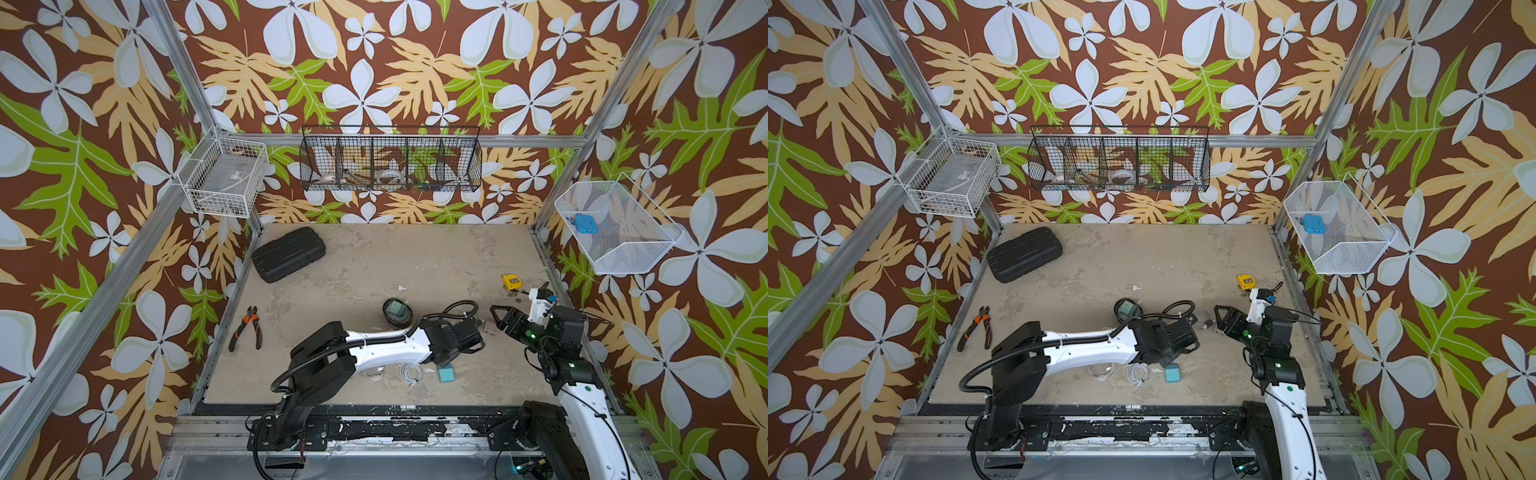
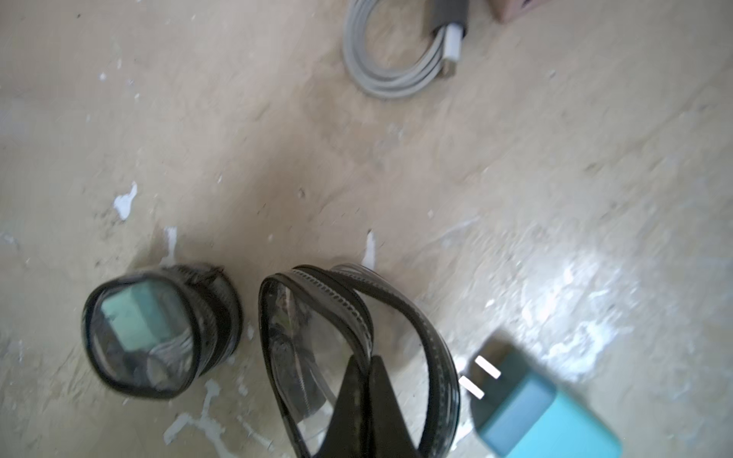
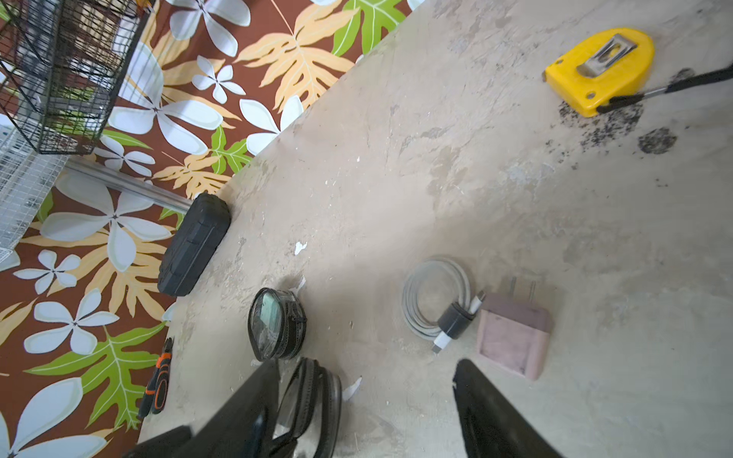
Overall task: Pack away charging kits
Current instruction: Pick up the storage bag at the center of the board, then place the storage bag at the center of the board.
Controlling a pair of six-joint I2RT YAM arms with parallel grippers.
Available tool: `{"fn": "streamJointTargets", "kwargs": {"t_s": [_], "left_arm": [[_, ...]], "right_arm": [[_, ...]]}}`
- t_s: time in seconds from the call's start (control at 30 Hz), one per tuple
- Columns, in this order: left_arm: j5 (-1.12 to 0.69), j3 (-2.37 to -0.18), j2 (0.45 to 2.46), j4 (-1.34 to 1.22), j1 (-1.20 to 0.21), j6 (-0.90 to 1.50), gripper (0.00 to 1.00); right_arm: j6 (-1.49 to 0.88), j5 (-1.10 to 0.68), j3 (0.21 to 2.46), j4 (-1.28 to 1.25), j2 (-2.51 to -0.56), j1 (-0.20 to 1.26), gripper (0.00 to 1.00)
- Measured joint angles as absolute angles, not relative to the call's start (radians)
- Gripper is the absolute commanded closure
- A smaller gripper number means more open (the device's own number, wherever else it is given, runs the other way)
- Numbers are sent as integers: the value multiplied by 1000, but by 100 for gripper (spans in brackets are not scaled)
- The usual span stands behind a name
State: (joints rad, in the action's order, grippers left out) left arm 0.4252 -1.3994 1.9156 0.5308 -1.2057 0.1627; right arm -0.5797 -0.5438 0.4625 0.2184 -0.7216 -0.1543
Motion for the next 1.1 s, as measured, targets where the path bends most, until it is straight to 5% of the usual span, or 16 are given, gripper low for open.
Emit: {"fn": "streamJointTargets", "kwargs": {"t_s": [0.2, 0.6, 0.93, 1.1], "left_arm": [[451, -1131, 1705, 245, -1207, 156, 100], [455, -801, 1517, -239, -1204, 74, 100], [402, -656, 1385, -401, -1201, 47, 100], [383, -629, 1376, -469, -1201, 30, 100]], "right_arm": [[-543, -607, 484, 220, -840, -148, 44], [-453, -638, 634, 281, -1129, -37, 43], [-391, -533, 690, 339, -1319, -30, 47], [-381, -520, 730, 382, -1290, 36, 41]]}}
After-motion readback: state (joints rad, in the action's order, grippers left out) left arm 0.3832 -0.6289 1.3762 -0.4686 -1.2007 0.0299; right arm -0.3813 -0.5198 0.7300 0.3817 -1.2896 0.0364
